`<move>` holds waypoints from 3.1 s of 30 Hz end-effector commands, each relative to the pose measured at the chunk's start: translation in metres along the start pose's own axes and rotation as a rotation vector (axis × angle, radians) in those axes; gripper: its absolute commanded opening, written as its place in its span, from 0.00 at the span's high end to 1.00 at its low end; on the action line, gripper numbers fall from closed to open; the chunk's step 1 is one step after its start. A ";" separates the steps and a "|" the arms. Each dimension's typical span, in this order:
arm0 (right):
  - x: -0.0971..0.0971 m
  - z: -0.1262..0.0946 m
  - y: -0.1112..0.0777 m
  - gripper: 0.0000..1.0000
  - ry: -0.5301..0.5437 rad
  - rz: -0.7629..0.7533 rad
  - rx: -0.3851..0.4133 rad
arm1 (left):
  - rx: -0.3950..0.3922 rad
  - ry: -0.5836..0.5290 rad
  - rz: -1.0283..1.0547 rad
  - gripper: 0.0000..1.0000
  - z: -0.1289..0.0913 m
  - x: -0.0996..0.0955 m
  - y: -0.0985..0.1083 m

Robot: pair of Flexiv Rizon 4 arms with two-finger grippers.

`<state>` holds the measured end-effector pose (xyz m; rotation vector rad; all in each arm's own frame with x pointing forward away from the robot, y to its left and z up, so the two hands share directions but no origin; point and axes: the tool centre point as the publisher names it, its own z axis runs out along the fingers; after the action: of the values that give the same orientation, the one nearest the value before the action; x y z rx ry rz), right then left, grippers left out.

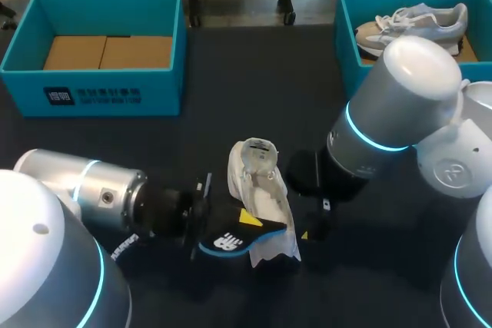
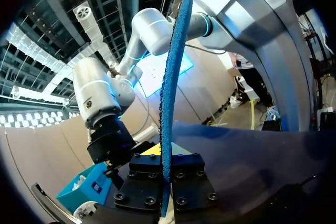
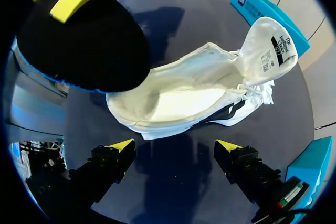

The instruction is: Take the shoe out of the shoebox, open the shoe tongue, remove and reinsert the insole, then place the shoe into the shoebox

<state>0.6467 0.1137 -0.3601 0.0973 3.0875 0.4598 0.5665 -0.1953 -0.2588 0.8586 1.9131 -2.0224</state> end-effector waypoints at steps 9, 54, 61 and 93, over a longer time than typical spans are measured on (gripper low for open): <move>-0.007 -0.001 -0.009 0.00 0.020 -0.027 -0.001 | -0.018 -0.046 0.003 1.00 0.006 -0.004 0.009; -0.013 0.002 -0.022 0.00 -0.008 -0.082 -0.059 | -0.097 -0.235 -0.114 1.00 0.015 -0.010 0.027; -0.013 0.002 -0.022 0.00 -0.008 -0.082 -0.059 | -0.114 -0.237 -0.100 1.00 0.019 -0.010 0.032; -0.013 0.002 -0.022 0.00 -0.008 -0.082 -0.059 | -0.287 -0.303 -0.095 1.00 0.018 -0.019 0.088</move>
<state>0.6589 0.0930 -0.3677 -0.0280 3.0543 0.5417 0.6217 -0.2208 -0.3195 0.3792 2.0188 -1.7553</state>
